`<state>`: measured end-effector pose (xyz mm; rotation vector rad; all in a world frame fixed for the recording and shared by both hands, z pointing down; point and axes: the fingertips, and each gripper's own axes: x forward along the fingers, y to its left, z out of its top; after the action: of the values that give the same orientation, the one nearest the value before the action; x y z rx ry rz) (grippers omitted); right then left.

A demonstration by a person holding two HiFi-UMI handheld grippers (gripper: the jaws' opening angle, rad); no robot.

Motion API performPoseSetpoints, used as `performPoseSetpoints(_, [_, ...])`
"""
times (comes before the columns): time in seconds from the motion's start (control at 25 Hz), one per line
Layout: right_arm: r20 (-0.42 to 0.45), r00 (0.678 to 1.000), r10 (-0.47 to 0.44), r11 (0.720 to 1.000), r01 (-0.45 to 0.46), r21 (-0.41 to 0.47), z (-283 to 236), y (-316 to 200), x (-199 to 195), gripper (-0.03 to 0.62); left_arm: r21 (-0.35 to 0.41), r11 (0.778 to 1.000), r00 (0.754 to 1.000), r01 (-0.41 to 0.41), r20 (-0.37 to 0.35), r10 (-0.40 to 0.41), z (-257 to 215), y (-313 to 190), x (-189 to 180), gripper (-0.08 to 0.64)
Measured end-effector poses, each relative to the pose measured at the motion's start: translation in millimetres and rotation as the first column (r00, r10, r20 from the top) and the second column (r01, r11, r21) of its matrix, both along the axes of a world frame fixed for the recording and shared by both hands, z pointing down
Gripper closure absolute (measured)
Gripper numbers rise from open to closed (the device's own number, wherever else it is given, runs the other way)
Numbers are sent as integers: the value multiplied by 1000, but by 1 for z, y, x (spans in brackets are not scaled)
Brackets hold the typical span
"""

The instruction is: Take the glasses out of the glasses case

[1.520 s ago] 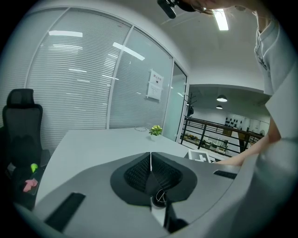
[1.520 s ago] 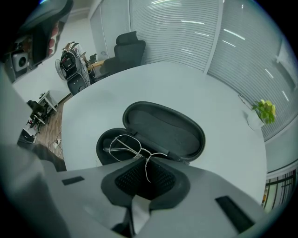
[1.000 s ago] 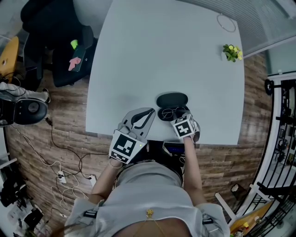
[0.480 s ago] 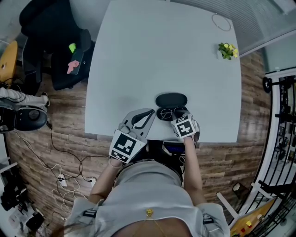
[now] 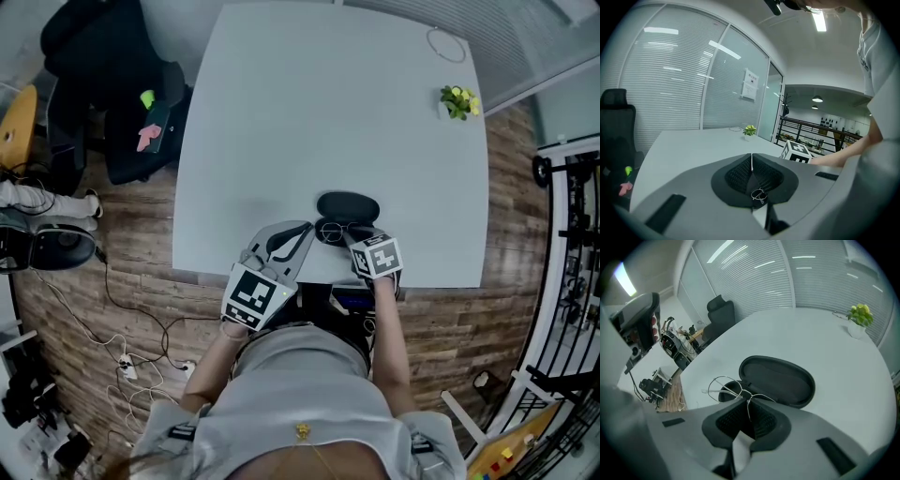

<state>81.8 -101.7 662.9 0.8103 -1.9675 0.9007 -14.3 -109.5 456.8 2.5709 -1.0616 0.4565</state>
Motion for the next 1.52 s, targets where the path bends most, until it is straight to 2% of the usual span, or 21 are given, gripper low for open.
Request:
performPoseSetpoints(0.36, [27, 1000, -4, 999, 3, 39, -11, 1, -8, 560, -6, 1000, 1000, -3, 13, 3, 5, 5, 1, 529])
performPoseSetpoints(0.56, [152, 987, 53, 998, -55, 10, -21, 2, -16, 560, -6, 1000, 1000, -6, 11, 6, 4, 9, 3, 529])
performPoseSetpoints(0.68, [197, 977, 79, 997, -82, 11, -26, 2, -16, 560, -3, 1000, 1000, -10, 16, 10, 4, 11, 4, 529])
performPoseSetpoints(0.88, [358, 923, 138, 989, -149, 4, -42, -2, -26, 563, -11, 1000, 1000, -14, 10, 14, 6, 14, 4, 530])
performPoseSetpoints(1.12, [311, 943, 116, 989, -138, 52, -47, -6, -22, 565, -12, 1000, 1000, -21, 14, 22, 6, 17, 5, 529])
performPoseSetpoints(1.52, [241, 961, 138, 981, -166, 101, -59, -9, -4, 565, -5, 999, 999, -40, 37, 40, 8, 16, 11, 530])
